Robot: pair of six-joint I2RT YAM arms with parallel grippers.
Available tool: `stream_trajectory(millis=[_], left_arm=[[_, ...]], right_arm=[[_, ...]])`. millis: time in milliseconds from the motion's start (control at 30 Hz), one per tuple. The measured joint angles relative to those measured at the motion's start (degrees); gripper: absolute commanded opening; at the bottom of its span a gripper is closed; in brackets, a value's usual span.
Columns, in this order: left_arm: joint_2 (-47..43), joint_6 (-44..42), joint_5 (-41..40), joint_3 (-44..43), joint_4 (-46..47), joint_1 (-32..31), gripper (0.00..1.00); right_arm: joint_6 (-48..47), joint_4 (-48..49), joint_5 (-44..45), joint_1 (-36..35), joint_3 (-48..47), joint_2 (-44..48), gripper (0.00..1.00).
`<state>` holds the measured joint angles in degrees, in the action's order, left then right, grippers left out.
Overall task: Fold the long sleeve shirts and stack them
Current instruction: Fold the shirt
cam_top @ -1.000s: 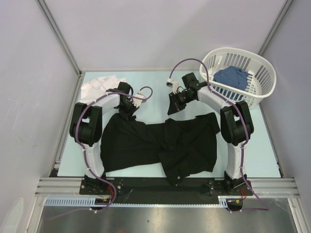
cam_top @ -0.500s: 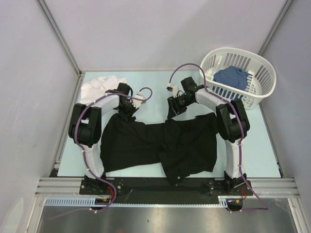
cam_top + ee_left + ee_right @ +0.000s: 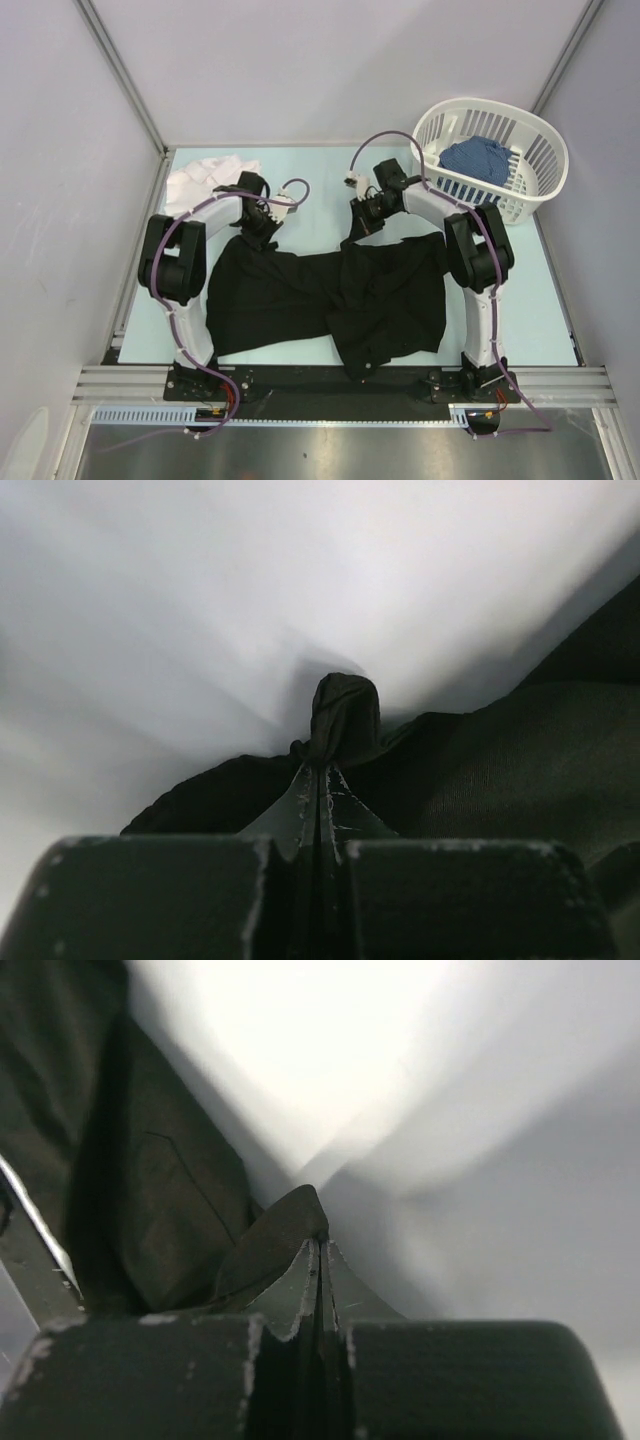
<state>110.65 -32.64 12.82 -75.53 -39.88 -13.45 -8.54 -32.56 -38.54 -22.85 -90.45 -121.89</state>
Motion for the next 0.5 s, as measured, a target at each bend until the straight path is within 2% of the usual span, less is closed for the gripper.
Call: stream_trajectory(millis=[300, 500], left_arm=[[-6.5, 2.7, 4.0, 0.0, -1.2, 6.4, 0.00], [-8.5, 2.8, 4.5, 0.0, -1.3, 7.8, 0.00]], right_arm=[[-0.7, 1.2, -1.8, 2.4, -0.2, 13.0, 0.01], [-2.3, 1.4, -2.4, 3.8, -1.2, 14.7, 0.00]])
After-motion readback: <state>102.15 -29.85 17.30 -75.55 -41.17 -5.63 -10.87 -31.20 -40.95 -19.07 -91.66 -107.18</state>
